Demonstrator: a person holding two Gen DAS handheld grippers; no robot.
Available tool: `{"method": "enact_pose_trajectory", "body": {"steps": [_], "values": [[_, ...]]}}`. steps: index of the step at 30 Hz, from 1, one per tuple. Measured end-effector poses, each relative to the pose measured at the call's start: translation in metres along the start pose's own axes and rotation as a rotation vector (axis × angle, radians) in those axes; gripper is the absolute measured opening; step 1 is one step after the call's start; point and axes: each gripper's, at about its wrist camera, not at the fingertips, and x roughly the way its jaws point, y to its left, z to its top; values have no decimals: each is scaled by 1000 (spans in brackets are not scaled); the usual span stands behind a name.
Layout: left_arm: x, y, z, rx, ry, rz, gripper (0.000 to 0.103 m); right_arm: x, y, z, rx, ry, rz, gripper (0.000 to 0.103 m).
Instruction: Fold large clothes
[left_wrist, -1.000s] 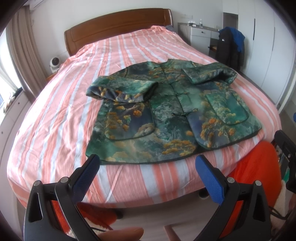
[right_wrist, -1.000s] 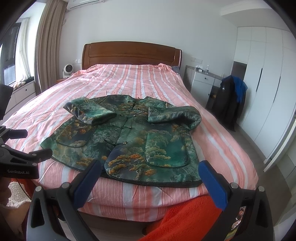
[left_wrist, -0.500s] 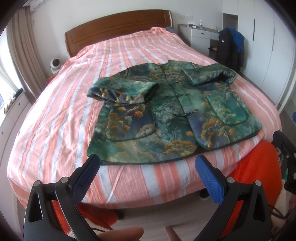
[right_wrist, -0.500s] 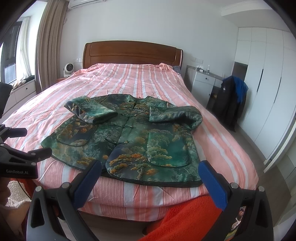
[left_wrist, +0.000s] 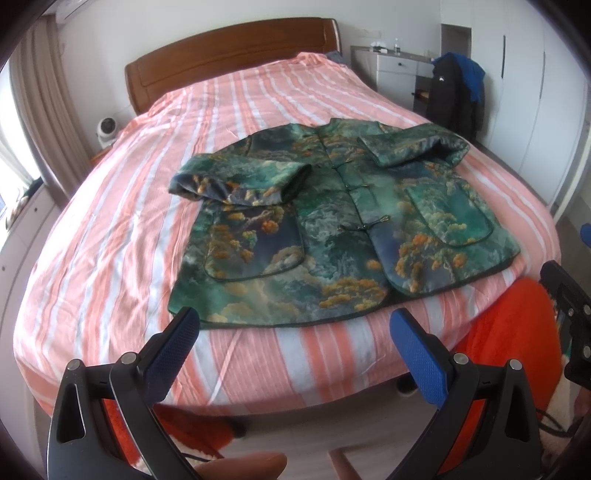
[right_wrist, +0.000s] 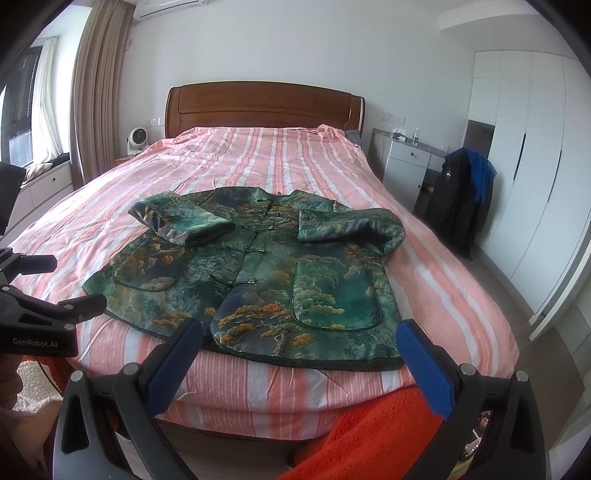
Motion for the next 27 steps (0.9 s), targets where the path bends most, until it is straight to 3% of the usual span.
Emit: {"method": "enact_pose_trajectory", "body": {"steps": [27], "values": [[-1,-3,0,1,2,-11,103,0,3,0,-5,-3,12,103]]}}
